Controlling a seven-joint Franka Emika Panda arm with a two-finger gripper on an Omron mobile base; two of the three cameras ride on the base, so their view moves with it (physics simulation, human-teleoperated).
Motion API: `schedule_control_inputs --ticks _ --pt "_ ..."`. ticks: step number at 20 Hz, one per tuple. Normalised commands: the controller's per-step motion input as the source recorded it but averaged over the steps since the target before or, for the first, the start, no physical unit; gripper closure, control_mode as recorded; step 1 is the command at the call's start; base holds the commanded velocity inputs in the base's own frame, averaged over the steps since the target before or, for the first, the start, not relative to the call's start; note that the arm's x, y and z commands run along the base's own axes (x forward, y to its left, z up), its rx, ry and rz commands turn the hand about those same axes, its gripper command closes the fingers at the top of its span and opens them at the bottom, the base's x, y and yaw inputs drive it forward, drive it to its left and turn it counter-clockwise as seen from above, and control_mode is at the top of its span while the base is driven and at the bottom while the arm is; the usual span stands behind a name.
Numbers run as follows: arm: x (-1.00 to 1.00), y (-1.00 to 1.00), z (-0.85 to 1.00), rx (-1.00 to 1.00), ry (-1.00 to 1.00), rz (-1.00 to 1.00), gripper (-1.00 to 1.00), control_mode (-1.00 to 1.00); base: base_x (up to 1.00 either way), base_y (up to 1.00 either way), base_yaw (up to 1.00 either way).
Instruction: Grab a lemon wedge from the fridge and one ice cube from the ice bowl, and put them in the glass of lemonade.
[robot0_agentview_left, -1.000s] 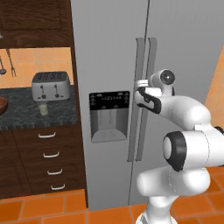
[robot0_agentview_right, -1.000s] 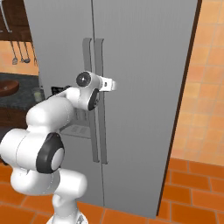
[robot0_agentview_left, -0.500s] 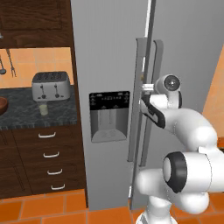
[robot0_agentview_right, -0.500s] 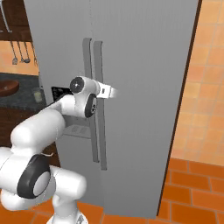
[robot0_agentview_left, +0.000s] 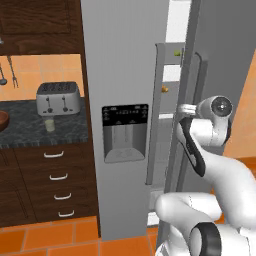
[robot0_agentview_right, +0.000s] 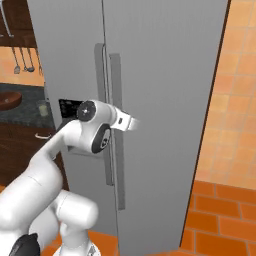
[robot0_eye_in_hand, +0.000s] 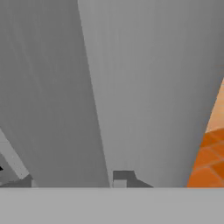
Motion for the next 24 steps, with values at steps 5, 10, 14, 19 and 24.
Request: schedule_control_inputs --ticks 5,10,14,19,24 --pt "-0.79 -0.79 0.02 0.11 0.05 -0.18 1.00 -1.00 0.00 0.00 0.00" --pt "-0.69 -0.37 0.35 0.03 0.04 -0.18 -1.00 -1.00 0.00 0.00 0.00" --pt "-0.90 0.10 1.00 0.00 0.00 -0.02 -1.00 -1.00 0.00 0.00 0.00" --pt "-0.55 0.64 1.00 -0.08 0.08 0.00 -1.00 -1.00 0.00 0.00 0.00" --pt "0.08 0.87 0.87 -0.29 0.28 0.00 -1.00 -1.00 0.00 0.00 0.00"
